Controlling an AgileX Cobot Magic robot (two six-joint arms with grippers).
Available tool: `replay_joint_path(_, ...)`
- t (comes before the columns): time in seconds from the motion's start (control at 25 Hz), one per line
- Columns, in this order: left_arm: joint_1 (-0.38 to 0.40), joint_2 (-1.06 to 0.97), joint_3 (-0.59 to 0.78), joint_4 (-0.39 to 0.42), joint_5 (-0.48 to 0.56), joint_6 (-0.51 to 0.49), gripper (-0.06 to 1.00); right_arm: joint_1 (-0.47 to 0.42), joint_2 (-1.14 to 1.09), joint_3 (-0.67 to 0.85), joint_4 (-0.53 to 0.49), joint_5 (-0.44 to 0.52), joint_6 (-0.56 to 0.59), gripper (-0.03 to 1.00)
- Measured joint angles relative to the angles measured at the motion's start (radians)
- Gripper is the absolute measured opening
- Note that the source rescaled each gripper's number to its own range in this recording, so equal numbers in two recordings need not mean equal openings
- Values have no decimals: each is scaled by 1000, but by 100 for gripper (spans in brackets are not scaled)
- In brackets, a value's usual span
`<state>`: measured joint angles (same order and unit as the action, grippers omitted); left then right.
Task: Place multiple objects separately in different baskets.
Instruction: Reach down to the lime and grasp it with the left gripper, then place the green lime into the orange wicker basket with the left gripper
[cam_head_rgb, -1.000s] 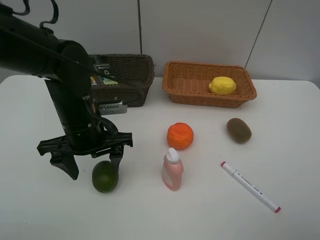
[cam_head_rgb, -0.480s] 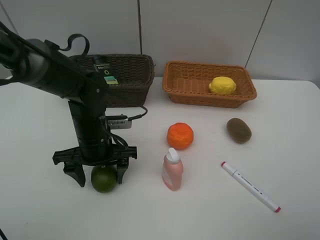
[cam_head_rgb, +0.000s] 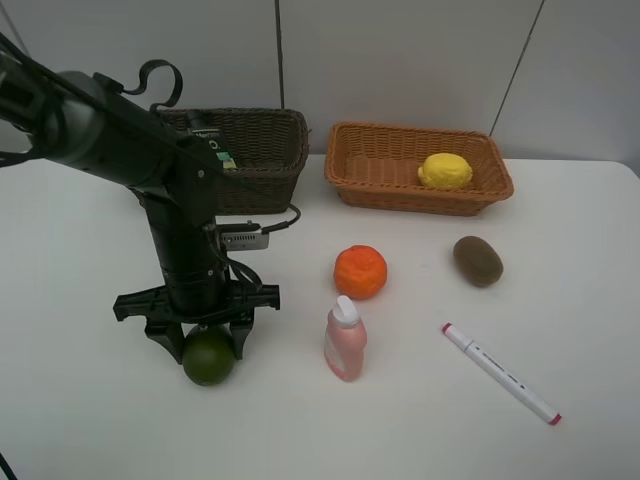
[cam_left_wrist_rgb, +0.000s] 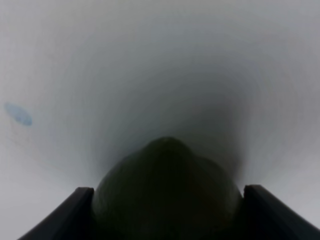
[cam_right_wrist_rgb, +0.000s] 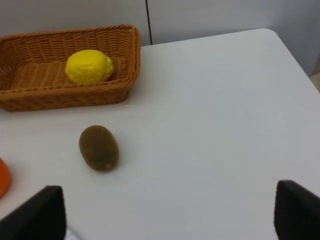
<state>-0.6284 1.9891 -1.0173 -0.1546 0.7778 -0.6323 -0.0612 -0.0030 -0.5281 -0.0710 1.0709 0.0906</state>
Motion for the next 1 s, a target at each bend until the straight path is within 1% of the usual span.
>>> replay_joint_path(0.12,0,-12,-21,1,43,33,58,0,0,0,0,0,0,98)
replay_joint_path(0.2,0,-43,-65,-2,85,60,58,0,0,0,0,0,0,98)
replay_joint_path(0.32,0,-104,-196,-25,97,109,58,0,0,0,0,0,0,98)
replay_joint_path(0.4,0,-117,-326,-24,68,164,58,0,0,0,0,0,0,98)
replay_joint_path(0.48,0,-103,-448,-3,2,221,58,0,0,0,0,0,0,98)
replay_joint_path(0.56,0,-68,-558,38,-85,289,58,0,0,0,0,0,0,98)
replay_joint_path(0.68,0,23,-689,89,-271,369,58,0,0,0,0,0,0,98)
replay_joint_path(0.8,0,150,-783,119,-464,400,58,0,0,0,0,0,0,98)
replay_joint_path(0.92,0,286,-890,155,-560,408,58,0,0,0,0,0,0,98)
replay_joint_path(1.0,1,379,-965,155,-578,408,58,0,0,0,0,0,0,98)
